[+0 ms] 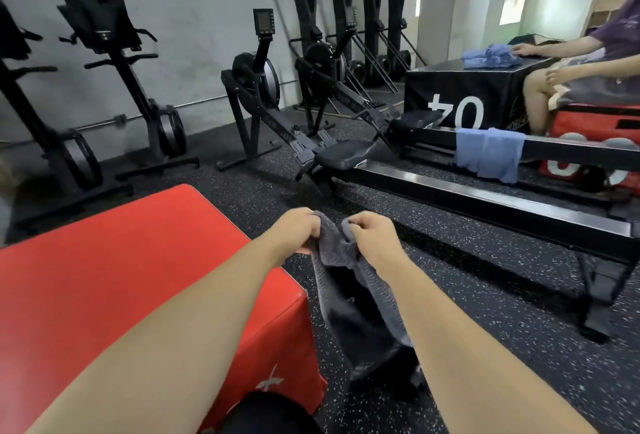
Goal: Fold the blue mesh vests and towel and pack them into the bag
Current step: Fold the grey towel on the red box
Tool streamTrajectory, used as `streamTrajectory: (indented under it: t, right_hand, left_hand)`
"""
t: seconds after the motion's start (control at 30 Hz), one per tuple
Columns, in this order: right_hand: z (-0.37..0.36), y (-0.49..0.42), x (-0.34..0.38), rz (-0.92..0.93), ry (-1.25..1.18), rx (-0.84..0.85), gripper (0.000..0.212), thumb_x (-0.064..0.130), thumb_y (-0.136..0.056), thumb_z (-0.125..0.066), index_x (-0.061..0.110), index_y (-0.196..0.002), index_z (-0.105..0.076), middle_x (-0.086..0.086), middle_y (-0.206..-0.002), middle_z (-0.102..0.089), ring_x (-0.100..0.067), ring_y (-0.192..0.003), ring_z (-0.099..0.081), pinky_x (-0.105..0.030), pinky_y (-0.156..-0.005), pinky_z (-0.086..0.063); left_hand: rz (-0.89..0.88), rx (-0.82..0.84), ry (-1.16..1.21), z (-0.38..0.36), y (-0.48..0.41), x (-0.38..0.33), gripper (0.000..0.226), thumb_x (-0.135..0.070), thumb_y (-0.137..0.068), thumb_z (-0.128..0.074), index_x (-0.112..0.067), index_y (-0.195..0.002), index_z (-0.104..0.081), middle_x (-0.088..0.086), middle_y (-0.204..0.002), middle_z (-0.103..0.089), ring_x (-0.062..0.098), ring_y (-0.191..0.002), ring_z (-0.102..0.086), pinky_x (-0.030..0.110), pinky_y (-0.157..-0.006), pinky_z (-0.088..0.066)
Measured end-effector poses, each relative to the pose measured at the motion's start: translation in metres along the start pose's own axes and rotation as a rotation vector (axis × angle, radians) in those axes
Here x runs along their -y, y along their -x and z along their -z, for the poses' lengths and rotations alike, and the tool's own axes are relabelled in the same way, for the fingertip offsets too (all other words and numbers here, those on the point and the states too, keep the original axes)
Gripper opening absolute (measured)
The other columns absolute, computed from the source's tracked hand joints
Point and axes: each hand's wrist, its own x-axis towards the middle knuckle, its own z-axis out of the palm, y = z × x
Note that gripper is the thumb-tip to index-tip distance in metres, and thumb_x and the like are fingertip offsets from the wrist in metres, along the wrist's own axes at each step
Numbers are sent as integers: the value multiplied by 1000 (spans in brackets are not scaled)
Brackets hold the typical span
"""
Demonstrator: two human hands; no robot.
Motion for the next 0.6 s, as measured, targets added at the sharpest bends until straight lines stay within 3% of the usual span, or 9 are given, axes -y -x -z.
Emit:
streamTrajectory:
  t: [0.03, 0.13, 0.23, 0.3, 0.37, 0.47, 0.6]
  right_hand:
    - [-5, -4, 8, 34, -2, 20, 31, 1, -83, -61, 25, -62, -66, 8, -73, -66, -10, -72, -59, -26, -70, -49]
    - [-14, -15, 21, 99, 88, 45, 25, 12, -79, -69, 31, -64, -65, 5, -76, -70, -15, -79, -66, -34, -76, -54]
    - [-11, -15, 24, 109, 21, 23, 13, 14, -76, -71, 26, -74, -68, 5, -76, -70, -11, -72, -63, -33, -73, -53]
    - [-4, -13, 18, 76, 3, 84, 10, 14, -77, -72, 20, -83, -67, 5, -79, -67, -9, -73, -61, -31, -73, -50]
    - [2, -13, 5, -2, 199, 210, 9, 16, -76, -71, 21, -77, -62, 4, -77, -65, -13, -73, -60, -31, -70, -47]
    - [8, -18, -17, -175, 393, 298, 16, 15, -83, -64, 10, -70, -55, -2, -69, -58, -21, -64, -53, -31, -63, -40]
    - [17, -35, -15, -248, 81, 145, 11, 9, -93, -58, 4, -92, -67, -7, -75, -59, -16, -59, -50, -28, -56, -40]
  left_hand:
    - [17, 73, 49, -4, -1, 1, 42, -11, -52, -48, -1, -91, -62, 10, -83, -57, 22, -76, -54, 41, -74, -57]
    - [-26, 147, -49, -11, 2, -2, 17, -10, -63, -66, -15, -78, -59, -2, -68, -53, 14, -63, -47, 25, -57, -40]
    - [-146, 64, -90, -6, -7, 2, 13, 6, -82, -64, -4, -89, -67, 8, -79, -59, 18, -74, -52, 29, -65, -43]
    - [-169, 53, -47, 3, -14, 1, 24, 11, -85, -58, 2, -105, -68, 13, -88, -65, 20, -81, -58, 35, -74, -50]
    - [-157, 106, -32, 12, -19, -6, 31, 13, -86, -52, 5, -113, -65, 18, -98, -68, 24, -87, -63, 42, -84, -54]
    - [-165, 110, -55, 23, -30, -17, 30, 14, -88, -52, 9, -115, -62, 21, -102, -67, 26, -90, -63, 43, -87, -53]
    - [-196, 65, -110, 43, -53, -19, 24, 6, -89, -59, 2, -112, -65, 16, -106, -71, 22, -90, -66, 39, -88, -53]
